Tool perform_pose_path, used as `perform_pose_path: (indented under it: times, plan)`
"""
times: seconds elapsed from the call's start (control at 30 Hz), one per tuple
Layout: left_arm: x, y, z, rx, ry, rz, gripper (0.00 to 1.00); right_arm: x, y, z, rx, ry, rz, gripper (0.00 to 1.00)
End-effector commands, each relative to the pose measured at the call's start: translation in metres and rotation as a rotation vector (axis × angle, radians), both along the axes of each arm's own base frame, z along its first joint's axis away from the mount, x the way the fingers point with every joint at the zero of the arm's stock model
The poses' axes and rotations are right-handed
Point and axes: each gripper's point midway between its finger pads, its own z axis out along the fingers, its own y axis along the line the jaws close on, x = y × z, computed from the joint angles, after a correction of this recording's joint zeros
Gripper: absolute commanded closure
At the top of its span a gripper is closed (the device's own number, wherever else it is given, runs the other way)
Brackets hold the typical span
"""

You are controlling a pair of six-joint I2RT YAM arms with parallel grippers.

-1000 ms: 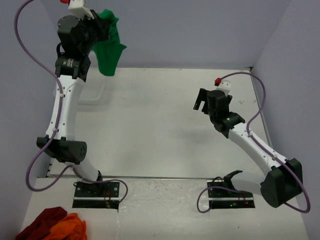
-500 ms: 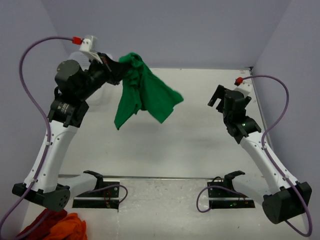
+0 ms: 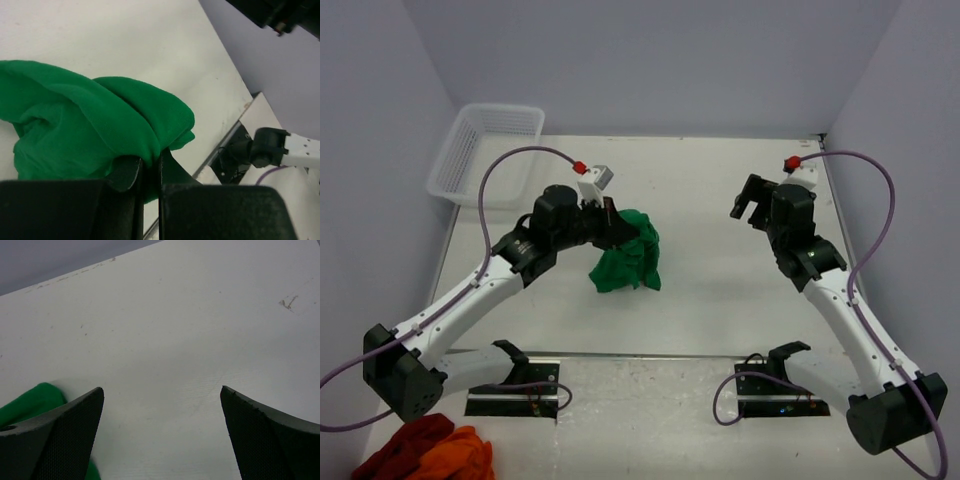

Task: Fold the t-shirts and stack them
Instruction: Move the tshirt to the center of the board

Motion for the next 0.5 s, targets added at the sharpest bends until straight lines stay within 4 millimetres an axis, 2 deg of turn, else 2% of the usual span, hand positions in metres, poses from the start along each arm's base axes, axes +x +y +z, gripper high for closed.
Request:
perform_pose_path:
  times: [0.0, 0.07, 0.13, 0.17, 0.23, 0.27, 0.3, 0.37, 0.4, 0.43, 0.47]
  plan:
    - [-0.025, -0.022, 0.059, -0.138, -0.133, -0.045, 1.00, -0.002, 0.010, 0.001, 0.000, -0.003, 0.057, 0.01]
    - [-0.036, -0.028, 0.066, -0.152, -0.144, -0.060, 1.00, -0.001, 0.013, 0.000, 0.006, -0.002, 0.069, 0.01]
    - [-0.034, -0.025, 0.066, -0.141, -0.148, -0.038, 1.00, 0.000, 0.020, -0.003, 0.010, 0.014, 0.093, 0.01]
    - [-0.027, -0.019, 0.056, -0.094, -0.130, 0.009, 0.88, 0.001, 0.022, -0.005, 0.010, 0.020, 0.100, 0.01]
    - [-0.016, -0.011, 0.051, -0.029, -0.138, 0.068, 0.65, 0.000, 0.030, -0.011, 0.012, 0.040, 0.121, 0.01]
    - [0.003, 0.006, 0.037, 0.065, -0.127, 0.193, 0.40, -0.002, 0.034, -0.014, 0.014, 0.051, 0.141, 0.01]
    - [0.012, 0.016, 0.029, 0.120, -0.124, 0.261, 0.28, -0.003, 0.039, -0.018, 0.018, 0.061, 0.152, 0.01]
    - [0.034, 0.048, -0.004, 0.297, -0.070, 0.435, 0.00, -0.009, 0.056, -0.032, 0.008, 0.098, 0.202, 0.04]
    - [0.050, 0.071, -0.002, 0.367, -0.090, 0.577, 0.00, -0.011, 0.063, -0.037, 0.009, 0.112, 0.216, 0.07]
    - [0.061, 0.082, -0.022, 0.454, -0.060, 0.641, 0.00, -0.019, 0.079, -0.044, -0.001, 0.139, 0.263, 0.09]
    - [0.072, 0.102, -0.026, 0.511, -0.041, 0.719, 0.00, -0.022, 0.085, -0.054, -0.011, 0.170, 0.270, 0.13]
